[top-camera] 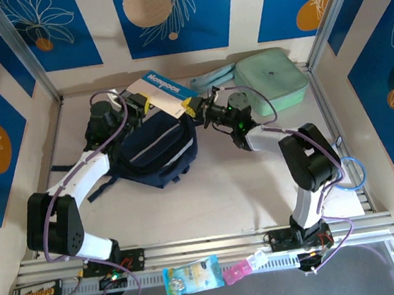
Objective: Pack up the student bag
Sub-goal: Pass the book.
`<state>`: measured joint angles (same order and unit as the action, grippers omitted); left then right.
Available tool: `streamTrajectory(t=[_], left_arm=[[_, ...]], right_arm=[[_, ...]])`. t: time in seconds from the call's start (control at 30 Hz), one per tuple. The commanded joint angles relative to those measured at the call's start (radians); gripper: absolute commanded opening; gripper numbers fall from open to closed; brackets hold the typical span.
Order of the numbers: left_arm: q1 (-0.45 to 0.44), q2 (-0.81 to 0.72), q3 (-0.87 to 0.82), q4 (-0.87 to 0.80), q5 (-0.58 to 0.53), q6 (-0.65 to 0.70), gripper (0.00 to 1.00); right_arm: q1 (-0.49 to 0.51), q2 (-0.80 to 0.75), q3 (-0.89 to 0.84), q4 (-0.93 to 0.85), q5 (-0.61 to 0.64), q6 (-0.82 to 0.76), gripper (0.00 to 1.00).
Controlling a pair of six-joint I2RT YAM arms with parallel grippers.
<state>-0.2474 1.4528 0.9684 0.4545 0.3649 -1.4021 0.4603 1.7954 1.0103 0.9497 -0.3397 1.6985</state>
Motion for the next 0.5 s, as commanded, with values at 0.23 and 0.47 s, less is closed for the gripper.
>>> streamTrajectory(t=[0.23, 0.47], left_arm=[[-0.009, -0.068, 0.138, -0.485, 0.018, 0.392, 0.81], [-0.046, 0.0, 0.305, -0.907, -0.024, 0.888, 0.97]], right_arm=[[-0.092, -0.195, -0.119, -0.137, 0.011, -0.228, 0.0], [-0.18, -0.409, -0.191, -0.483, 0.036, -0.497, 0.0]])
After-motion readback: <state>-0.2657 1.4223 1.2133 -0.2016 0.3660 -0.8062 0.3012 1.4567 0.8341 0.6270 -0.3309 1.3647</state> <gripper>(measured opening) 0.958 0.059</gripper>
